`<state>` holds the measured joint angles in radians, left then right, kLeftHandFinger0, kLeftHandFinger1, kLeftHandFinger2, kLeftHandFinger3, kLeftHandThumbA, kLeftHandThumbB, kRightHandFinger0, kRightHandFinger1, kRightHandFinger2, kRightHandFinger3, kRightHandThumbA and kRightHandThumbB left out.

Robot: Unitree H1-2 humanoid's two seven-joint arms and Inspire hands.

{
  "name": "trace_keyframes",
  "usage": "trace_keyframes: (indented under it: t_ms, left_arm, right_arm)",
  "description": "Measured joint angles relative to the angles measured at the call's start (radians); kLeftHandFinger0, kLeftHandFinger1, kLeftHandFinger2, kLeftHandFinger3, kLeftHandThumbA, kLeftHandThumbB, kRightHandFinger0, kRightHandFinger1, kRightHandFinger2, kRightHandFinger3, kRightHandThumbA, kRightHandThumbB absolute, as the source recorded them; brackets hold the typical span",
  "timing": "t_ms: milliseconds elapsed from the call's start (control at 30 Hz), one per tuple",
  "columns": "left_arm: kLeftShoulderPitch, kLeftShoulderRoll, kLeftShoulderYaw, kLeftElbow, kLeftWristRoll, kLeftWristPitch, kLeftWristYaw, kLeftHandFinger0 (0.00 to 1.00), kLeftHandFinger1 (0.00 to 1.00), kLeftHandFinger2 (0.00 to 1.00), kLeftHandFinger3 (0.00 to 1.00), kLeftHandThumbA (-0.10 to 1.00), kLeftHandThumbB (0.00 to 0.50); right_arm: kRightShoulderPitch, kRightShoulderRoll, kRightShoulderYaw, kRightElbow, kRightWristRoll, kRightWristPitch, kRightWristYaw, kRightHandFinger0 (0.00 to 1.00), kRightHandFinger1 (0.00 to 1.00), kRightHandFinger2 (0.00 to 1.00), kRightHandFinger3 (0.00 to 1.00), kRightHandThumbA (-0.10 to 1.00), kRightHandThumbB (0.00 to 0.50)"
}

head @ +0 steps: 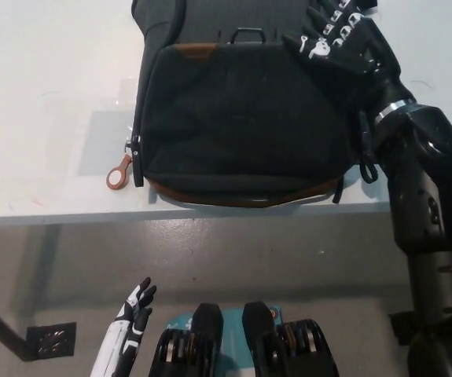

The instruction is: A bag is kept in the middle of the table with its flap loosely closed and the robot uses its right hand to adjust it and opens it

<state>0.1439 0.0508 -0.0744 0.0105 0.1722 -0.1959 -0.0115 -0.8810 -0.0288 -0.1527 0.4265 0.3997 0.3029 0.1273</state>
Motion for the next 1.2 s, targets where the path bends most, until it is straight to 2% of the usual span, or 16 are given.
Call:
trace_keyframes:
  t_ms: [133,333,367,433,500,533,567,600,633,667,733,833,933,1000,1100,1200]
  left_arm:
    - [-0.001,0.003,-0.002,0.001,0.000,0.000,-0.001,1.00,1.00,1.00,1.00,1.00,0.221]
    - [-0.013,0.010,-0.002,0.002,-0.003,0.000,-0.003,1.00,1.00,1.00,1.00,1.00,0.215]
    - [-0.015,0.012,-0.002,0.002,-0.003,0.000,-0.003,1.00,1.00,1.00,1.00,1.00,0.210]
    - [-0.016,0.015,-0.002,0.002,-0.004,0.000,-0.003,1.00,1.00,1.00,1.00,1.00,0.221]
    - [-0.018,0.017,-0.002,0.003,-0.004,0.000,-0.003,1.00,1.00,1.00,1.00,1.00,0.223]
    - [-0.018,0.018,-0.002,0.003,-0.004,0.000,-0.003,1.00,1.00,1.00,1.00,1.00,0.222]
    - [-0.019,0.018,-0.002,0.003,-0.004,0.000,-0.003,1.00,1.00,1.00,1.00,1.00,0.218]
    - [-0.019,0.018,-0.002,0.003,-0.004,0.000,-0.003,1.00,1.00,1.00,1.00,1.00,0.219]
    - [-0.023,0.018,-0.002,0.006,-0.004,0.000,-0.003,1.00,1.00,1.00,1.00,1.00,0.220]
    - [-0.026,0.018,-0.003,0.007,-0.004,0.000,-0.003,1.00,1.00,1.00,1.00,1.00,0.221]
    - [-0.031,0.018,-0.004,0.007,-0.004,0.000,-0.003,1.00,1.00,1.00,1.00,1.00,0.217]
    - [-0.041,0.019,-0.004,0.007,-0.004,0.000,-0.003,1.00,1.00,1.00,1.00,1.00,0.205]
    - [-0.055,0.025,-0.003,0.007,-0.004,0.000,-0.003,1.00,1.00,1.00,1.00,1.00,0.215]
    - [-0.059,0.030,-0.004,0.007,-0.002,0.000,-0.003,1.00,1.00,1.00,1.00,1.00,0.222]
    - [-0.062,0.036,-0.004,0.008,0.001,0.000,-0.003,1.00,1.00,1.00,1.00,1.00,0.207]
    - [-0.066,0.036,-0.007,0.012,0.002,0.000,-0.003,1.00,1.00,1.00,1.00,1.00,0.204]
  right_arm:
    - [0.000,-0.003,0.020,0.010,-0.004,-0.005,0.015,1.00,1.00,1.00,1.00,1.00,0.251]
    - [0.026,-0.032,0.048,0.000,-0.008,0.019,0.047,1.00,1.00,1.00,1.00,0.94,0.266]
    - [0.035,-0.039,0.050,-0.002,-0.008,0.023,0.051,0.88,0.92,0.99,1.00,0.90,0.279]
    - [0.057,-0.053,0.054,-0.014,-0.009,0.028,0.058,0.63,0.66,0.75,0.79,0.74,0.278]
    - [0.091,-0.075,0.057,-0.050,-0.010,0.035,0.064,0.27,0.39,0.50,0.51,0.32,0.255]
    - [0.104,-0.080,0.053,-0.064,-0.010,0.040,0.062,0.12,0.26,0.35,0.26,0.14,0.216]
    - [0.122,-0.084,0.050,-0.081,-0.012,0.044,0.058,0.06,0.28,0.51,0.28,-0.08,0.240]
    - [0.127,-0.084,0.050,-0.086,-0.013,0.045,0.056,0.06,0.35,0.63,0.34,-0.10,0.239]
    - [0.156,-0.084,0.045,-0.121,-0.025,0.046,0.037,0.00,0.35,0.68,0.43,-0.10,0.202]
    - [0.173,-0.083,0.044,-0.145,-0.035,0.049,0.023,0.00,0.33,0.68,0.59,-0.10,0.172]
    - [0.208,-0.082,0.046,-0.199,-0.049,0.057,0.009,0.00,0.32,0.65,0.66,-0.10,0.152]
    - [0.255,-0.085,0.064,-0.289,-0.058,0.077,0.010,0.00,0.24,0.49,0.46,-0.10,0.155]
    - [0.317,-0.107,0.120,-0.400,-0.092,0.095,0.013,0.00,0.21,0.43,0.42,-0.10,0.128]
    - [0.355,-0.123,0.150,-0.445,-0.115,0.094,0.013,0.00,0.20,0.46,0.46,-0.10,0.120]
    - [0.401,-0.134,0.174,-0.493,-0.142,0.094,0.013,0.00,0.28,0.57,0.61,-0.10,0.098]
    - [0.415,-0.135,0.175,-0.516,-0.162,0.094,0.009,0.01,0.30,0.60,0.63,-0.10,0.089]
